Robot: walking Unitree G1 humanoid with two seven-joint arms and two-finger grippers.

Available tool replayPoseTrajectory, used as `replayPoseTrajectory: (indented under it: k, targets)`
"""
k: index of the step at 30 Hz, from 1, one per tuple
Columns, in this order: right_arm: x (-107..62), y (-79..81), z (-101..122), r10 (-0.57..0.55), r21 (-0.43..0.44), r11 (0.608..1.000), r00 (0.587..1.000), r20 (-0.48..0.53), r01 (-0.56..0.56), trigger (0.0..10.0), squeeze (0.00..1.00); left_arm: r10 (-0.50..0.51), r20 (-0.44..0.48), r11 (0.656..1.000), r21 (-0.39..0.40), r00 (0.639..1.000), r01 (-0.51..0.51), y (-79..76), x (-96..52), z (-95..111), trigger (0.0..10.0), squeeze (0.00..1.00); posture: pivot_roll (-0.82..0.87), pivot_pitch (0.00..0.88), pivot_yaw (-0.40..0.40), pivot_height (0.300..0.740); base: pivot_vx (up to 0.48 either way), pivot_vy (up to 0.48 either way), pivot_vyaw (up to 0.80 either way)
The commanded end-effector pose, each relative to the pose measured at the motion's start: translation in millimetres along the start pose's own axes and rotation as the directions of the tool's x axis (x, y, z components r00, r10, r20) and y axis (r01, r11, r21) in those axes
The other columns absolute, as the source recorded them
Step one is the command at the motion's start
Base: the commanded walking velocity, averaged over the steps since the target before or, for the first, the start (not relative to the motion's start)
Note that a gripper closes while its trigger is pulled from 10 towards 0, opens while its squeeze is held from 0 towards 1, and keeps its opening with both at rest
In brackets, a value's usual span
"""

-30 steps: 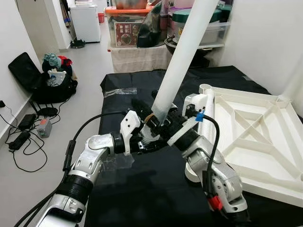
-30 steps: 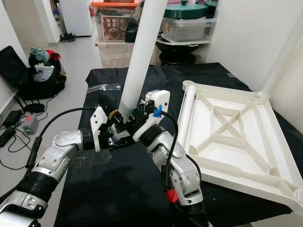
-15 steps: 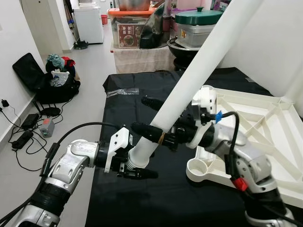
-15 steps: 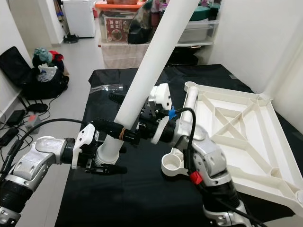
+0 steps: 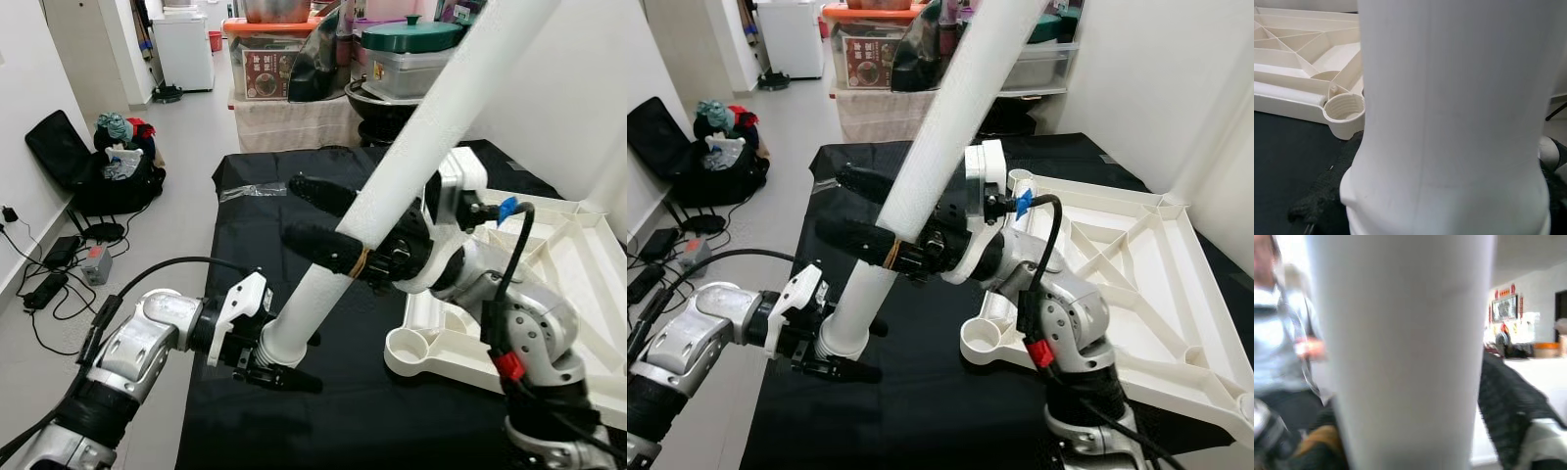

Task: Building children table

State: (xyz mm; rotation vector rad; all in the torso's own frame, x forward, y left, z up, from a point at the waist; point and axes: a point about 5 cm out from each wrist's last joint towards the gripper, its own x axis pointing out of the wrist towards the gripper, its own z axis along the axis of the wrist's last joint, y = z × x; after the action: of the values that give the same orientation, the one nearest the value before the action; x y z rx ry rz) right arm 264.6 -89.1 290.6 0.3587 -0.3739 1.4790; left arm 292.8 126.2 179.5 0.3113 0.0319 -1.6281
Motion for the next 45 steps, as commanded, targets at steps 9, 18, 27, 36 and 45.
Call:
replayPoseTrajectory:
  k: [9, 18, 27, 36, 45]
  targets:
    - [2.9, 12.8, -0.3, 0.043, 0.136, 0.989, 0.997, 0.065, -0.052, 0.0, 0.00, -0.041, -0.071, 0.999, 0.016, 0.997, 0.042, 1.8, -0.6, -2.3, 4.5, 0.00, 0.05, 0.000, -0.024, 0.740, 0.000, 0.000, 0.00]
    - [-0.3, 18.4, -1.8, 0.031, 0.176, 0.983, 0.997, 0.070, -0.043, 0.0, 0.00, 0.009, -0.043, 0.999, 0.049, 0.999, -0.006, 9.0, 1.4, -1.4, 10.0, 0.94, 0.04, 0.000, -0.023, 0.740, 0.000, 0.000, 0.00]
    - [-12.3, -7.8, 5.8, -0.238, 0.050, 0.971, 0.968, 0.085, 0.234, 0.0, 0.00, 0.252, 0.091, 0.961, 0.093, 0.963, -0.260, 33.2, -9.7, 17.3, 10.0, 1.00, 0.04, 0.000, -0.021, 0.740, 0.000, 0.000, 0.00]
    - [-86.9, -37.8, 29.7, -0.607, -0.323, 0.769, 0.789, -0.097, 0.552, 0.0, 0.00, 0.602, 0.234, 0.777, 0.048, 0.764, -0.627, 45.9, -54.0, 36.9, 10.0, 1.00, 0.03, 0.000, -0.026, 0.740, 0.000, 0.000, 0.00]
    - [-116.3, -35.2, 45.2, -0.682, -0.394, 0.705, 0.717, -0.145, 0.590, 0.0, 0.00, 0.702, 0.232, 0.690, 0.013, 0.673, -0.724, 42.7, -59.1, 26.6, 10.0, 0.00, 0.02, 0.000, -0.023, 0.740, 0.000, 0.000, 0.00]
